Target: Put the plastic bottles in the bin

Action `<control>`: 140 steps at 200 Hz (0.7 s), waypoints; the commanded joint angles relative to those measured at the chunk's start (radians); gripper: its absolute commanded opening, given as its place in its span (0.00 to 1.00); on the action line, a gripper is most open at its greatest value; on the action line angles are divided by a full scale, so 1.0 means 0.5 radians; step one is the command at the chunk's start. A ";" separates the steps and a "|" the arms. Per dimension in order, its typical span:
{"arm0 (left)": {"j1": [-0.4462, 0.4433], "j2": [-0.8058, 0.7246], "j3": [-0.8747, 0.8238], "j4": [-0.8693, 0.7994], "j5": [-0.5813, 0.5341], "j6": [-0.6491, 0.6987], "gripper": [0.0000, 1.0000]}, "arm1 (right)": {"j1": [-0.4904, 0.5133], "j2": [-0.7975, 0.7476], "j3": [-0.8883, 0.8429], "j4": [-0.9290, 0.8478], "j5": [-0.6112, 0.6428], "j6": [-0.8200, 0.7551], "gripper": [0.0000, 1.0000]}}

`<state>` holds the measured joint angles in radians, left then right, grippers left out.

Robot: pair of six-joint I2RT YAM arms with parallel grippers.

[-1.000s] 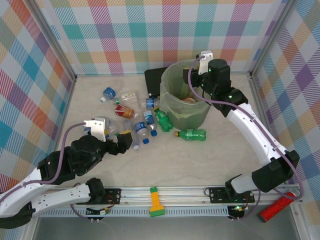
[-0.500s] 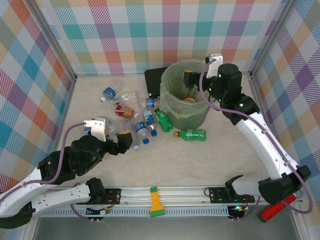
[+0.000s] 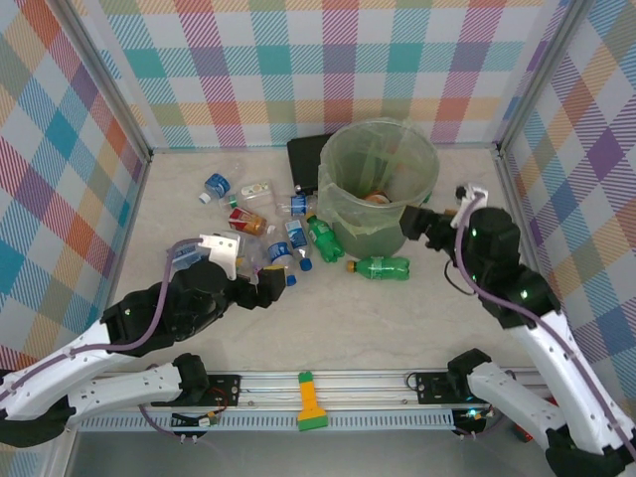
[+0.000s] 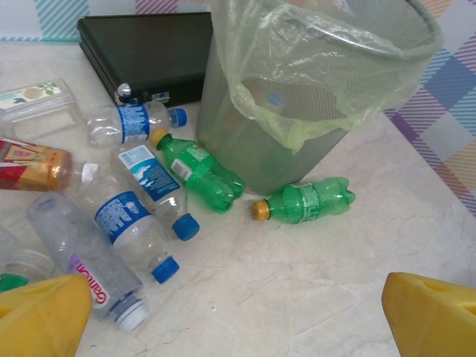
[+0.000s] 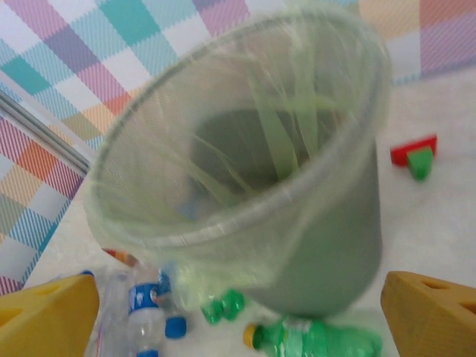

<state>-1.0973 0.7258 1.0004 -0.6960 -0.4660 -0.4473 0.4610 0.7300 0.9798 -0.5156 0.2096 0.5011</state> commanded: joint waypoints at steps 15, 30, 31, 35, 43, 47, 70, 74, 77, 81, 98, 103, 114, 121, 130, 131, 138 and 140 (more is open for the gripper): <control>-0.015 0.018 -0.055 0.135 0.080 0.018 0.99 | -0.066 -0.355 -0.525 -0.002 -0.011 0.641 0.90; -0.014 0.015 -0.064 0.146 0.092 0.010 1.00 | -0.109 -0.406 -0.680 0.044 -0.094 0.792 0.90; -0.014 0.015 -0.065 0.146 0.092 0.009 1.00 | -0.112 -0.407 -0.689 0.048 -0.099 0.799 0.90; -0.014 0.013 -0.061 0.144 0.096 0.010 1.00 | -0.123 -0.398 -0.718 0.058 -0.123 0.835 0.90; -0.014 0.017 -0.059 0.137 0.101 0.010 1.00 | -0.153 -0.377 -0.772 0.087 -0.175 0.901 0.90; -0.016 0.018 -0.055 0.133 0.103 0.007 1.00 | -0.172 -0.363 -0.797 0.114 -0.214 0.936 0.90; -0.015 0.009 -0.047 0.113 0.101 -0.004 1.00 | -0.327 -0.283 -1.001 0.396 -0.506 1.175 0.89; -0.016 0.005 -0.054 0.113 0.099 -0.005 1.00 | -0.352 -0.271 -1.025 0.444 -0.545 1.216 0.89; -0.015 0.001 -0.056 0.114 0.100 -0.009 1.00 | -0.384 -0.255 -1.069 0.505 -0.597 1.268 0.89; -0.017 -0.003 -0.059 0.118 0.095 -0.010 1.00 | -0.401 -0.240 -1.100 0.552 -0.625 1.301 0.89; -0.016 -0.018 -0.078 0.128 0.094 -0.025 1.00 | -0.448 -0.177 -1.233 0.759 -0.700 1.468 0.89; -0.014 -0.021 -0.082 0.130 0.093 -0.026 1.00 | -0.451 -0.160 -1.256 0.798 -0.698 1.493 0.89; -0.014 -0.020 -0.086 0.134 0.092 -0.027 0.99 | -0.461 -0.123 -1.309 0.878 -0.694 1.554 0.89; -0.014 -0.016 -0.085 0.134 0.091 -0.027 1.00 | -0.473 -0.091 -1.357 0.966 -0.711 1.610 0.89; -0.014 -0.008 -0.083 0.135 0.088 -0.027 1.00 | -0.493 -0.030 -1.419 1.106 -0.747 1.680 0.88; -0.014 -0.007 -0.083 0.136 0.087 -0.026 1.00 | -0.496 -0.021 -1.426 1.118 -0.750 1.689 0.88; -0.015 -0.001 -0.078 0.137 0.082 -0.025 1.00 | -0.506 0.035 -1.456 1.192 -0.771 1.733 0.88; -0.016 0.001 -0.074 0.136 0.081 -0.025 1.00 | -0.509 0.053 -1.461 1.212 -0.778 1.742 0.88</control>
<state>-1.0973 0.7246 0.9691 -0.6506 -0.4271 -0.4530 0.2256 0.6994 0.2943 -0.1337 -0.1070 1.2312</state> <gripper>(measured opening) 0.996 0.882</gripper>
